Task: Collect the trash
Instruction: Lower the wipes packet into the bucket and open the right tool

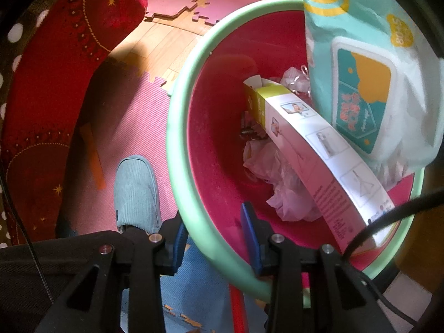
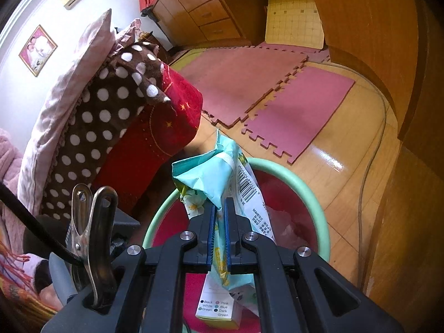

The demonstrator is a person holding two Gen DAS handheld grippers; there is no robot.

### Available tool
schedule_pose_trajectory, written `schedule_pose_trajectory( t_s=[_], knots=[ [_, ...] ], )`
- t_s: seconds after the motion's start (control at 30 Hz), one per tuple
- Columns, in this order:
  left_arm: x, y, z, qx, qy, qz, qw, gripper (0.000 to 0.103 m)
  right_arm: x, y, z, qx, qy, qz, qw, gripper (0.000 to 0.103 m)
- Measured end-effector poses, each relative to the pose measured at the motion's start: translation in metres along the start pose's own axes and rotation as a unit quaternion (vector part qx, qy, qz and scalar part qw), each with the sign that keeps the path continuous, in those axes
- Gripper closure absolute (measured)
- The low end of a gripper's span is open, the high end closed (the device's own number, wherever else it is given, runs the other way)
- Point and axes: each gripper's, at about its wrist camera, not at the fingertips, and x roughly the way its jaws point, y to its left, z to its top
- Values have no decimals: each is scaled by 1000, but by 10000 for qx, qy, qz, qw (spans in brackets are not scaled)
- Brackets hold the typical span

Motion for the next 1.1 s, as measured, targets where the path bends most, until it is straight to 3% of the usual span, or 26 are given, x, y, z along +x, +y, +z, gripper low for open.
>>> schedule_pose_trajectory(
  t_s=[0.47,0.73,0.83,1.1],
  knots=[
    [0,1,1,-1,1,4,10000,65,4,5,-4,-67,270,-259,9993,89],
    [0,1,1,-6,-9,1,10000,65,-15,19,2,-233,178,-224,9993,86],
    [0,1,1,-5,-7,0,10000,65,-22,23,3,-295,164,-290,9990,78],
    [0,0,1,-2,-11,-1,10000,65,-34,24,-1,-300,304,-483,9979,73]
  ],
)
